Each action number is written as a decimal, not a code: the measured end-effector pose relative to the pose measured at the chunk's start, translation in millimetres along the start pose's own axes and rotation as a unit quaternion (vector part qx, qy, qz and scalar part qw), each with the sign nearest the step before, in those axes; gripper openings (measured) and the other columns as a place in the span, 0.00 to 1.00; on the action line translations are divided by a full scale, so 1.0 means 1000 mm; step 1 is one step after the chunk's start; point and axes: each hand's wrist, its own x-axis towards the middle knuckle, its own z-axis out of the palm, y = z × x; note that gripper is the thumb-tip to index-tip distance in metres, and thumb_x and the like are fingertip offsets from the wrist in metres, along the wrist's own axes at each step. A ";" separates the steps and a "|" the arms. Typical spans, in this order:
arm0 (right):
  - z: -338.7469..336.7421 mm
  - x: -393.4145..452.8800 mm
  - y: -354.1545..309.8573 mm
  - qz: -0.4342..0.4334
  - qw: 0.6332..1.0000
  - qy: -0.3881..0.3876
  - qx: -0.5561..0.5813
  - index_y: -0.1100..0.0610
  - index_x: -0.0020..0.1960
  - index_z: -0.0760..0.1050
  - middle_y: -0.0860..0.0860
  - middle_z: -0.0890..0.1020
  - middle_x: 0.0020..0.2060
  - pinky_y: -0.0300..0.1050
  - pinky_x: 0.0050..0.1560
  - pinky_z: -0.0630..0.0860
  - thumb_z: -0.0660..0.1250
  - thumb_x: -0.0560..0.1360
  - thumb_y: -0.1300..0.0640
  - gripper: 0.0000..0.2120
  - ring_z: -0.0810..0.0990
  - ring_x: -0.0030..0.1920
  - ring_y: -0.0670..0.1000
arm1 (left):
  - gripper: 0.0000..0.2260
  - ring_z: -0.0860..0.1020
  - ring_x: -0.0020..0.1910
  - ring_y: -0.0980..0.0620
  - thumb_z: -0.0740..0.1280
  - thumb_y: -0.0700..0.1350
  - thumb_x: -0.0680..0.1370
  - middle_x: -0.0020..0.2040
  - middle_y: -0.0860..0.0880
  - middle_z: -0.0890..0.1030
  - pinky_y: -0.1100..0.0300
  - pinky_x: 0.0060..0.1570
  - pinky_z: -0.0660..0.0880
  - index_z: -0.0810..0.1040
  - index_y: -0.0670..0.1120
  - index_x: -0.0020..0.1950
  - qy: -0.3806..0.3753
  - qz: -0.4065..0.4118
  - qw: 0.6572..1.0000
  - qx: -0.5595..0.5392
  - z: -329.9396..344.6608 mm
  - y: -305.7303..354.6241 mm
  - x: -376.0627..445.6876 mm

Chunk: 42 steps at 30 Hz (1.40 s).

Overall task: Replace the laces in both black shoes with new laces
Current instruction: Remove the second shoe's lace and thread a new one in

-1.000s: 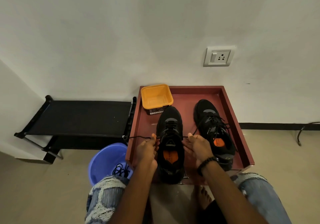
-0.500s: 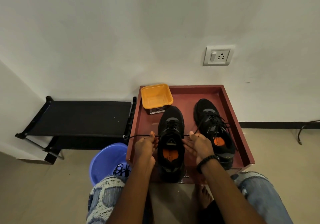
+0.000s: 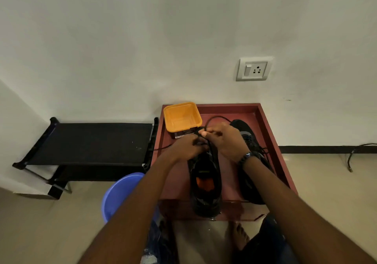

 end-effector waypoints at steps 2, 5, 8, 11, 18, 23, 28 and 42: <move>-0.005 0.012 -0.010 -0.057 0.997 -0.036 -0.023 0.46 0.55 0.84 0.44 0.83 0.47 0.30 0.46 0.68 0.66 0.79 0.46 0.10 0.78 0.48 0.42 | 0.11 0.78 0.45 0.55 0.64 0.41 0.82 0.50 0.51 0.78 0.66 0.47 0.73 0.77 0.40 0.62 -0.064 0.066 0.995 0.044 -0.001 0.023 0.003; -0.014 0.018 -0.015 -0.055 0.994 -0.091 -0.005 0.46 0.58 0.83 0.42 0.84 0.50 0.33 0.51 0.72 0.61 0.82 0.47 0.13 0.79 0.51 0.41 | 0.12 0.75 0.32 0.55 0.57 0.38 0.84 0.39 0.53 0.76 0.67 0.34 0.68 0.80 0.41 0.50 -0.069 0.067 0.995 -0.024 -0.002 0.033 0.007; -0.016 0.014 -0.011 0.026 0.989 -0.141 -0.027 0.51 0.50 0.81 0.42 0.79 0.34 0.38 0.43 0.71 0.54 0.84 0.47 0.18 0.77 0.38 0.42 | 0.17 0.77 0.31 0.56 0.53 0.45 0.86 0.33 0.54 0.82 0.63 0.32 0.70 0.80 0.43 0.49 -0.072 -0.040 0.986 -0.144 -0.004 0.018 0.006; -0.007 0.004 0.006 0.076 0.987 -0.134 -0.043 0.54 0.51 0.78 0.45 0.79 0.33 0.37 0.39 0.74 0.60 0.82 0.48 0.12 0.79 0.35 0.43 | 0.17 0.77 0.32 0.55 0.56 0.47 0.86 0.37 0.49 0.84 0.63 0.32 0.71 0.81 0.41 0.54 -0.037 -0.100 0.973 -0.203 -0.003 0.000 -0.001; 0.018 -0.022 0.011 0.200 0.933 -0.152 0.256 0.61 0.58 0.68 0.59 0.84 0.44 0.40 0.32 0.80 0.72 0.75 0.66 0.17 0.86 0.40 0.51 | 0.08 0.82 0.39 0.57 0.64 0.39 0.81 0.45 0.51 0.82 0.63 0.43 0.80 0.82 0.46 0.57 0.047 0.012 0.999 0.024 0.004 -0.015 -0.002; 0.022 -0.016 0.004 0.099 0.986 -0.091 -0.102 0.52 0.48 0.76 0.48 0.81 0.41 0.37 0.36 0.76 0.69 0.76 0.53 0.03 0.82 0.40 0.48 | 0.13 0.78 0.42 0.60 0.64 0.37 0.80 0.48 0.54 0.82 0.70 0.48 0.75 0.80 0.49 0.61 0.122 0.158 0.967 0.155 0.019 -0.016 -0.016; 0.020 -0.011 0.009 0.057 0.986 -0.084 -0.130 0.45 0.39 0.75 0.49 0.80 0.38 0.46 0.41 0.79 0.69 0.77 0.50 0.08 0.81 0.39 0.50 | 0.12 0.82 0.47 0.60 0.65 0.37 0.80 0.50 0.55 0.84 0.67 0.49 0.78 0.82 0.49 0.58 0.247 0.142 0.958 0.020 0.033 -0.034 -0.024; -0.024 -0.025 0.028 0.283 0.774 -0.002 0.567 0.52 0.34 0.70 0.50 0.79 0.35 0.47 0.53 0.77 0.69 0.77 0.48 0.16 0.82 0.45 0.49 | 0.15 0.81 0.57 0.45 0.59 0.50 0.83 0.53 0.45 0.85 0.51 0.61 0.74 0.81 0.43 0.54 0.226 -0.086 0.815 -0.527 0.045 -0.028 -0.035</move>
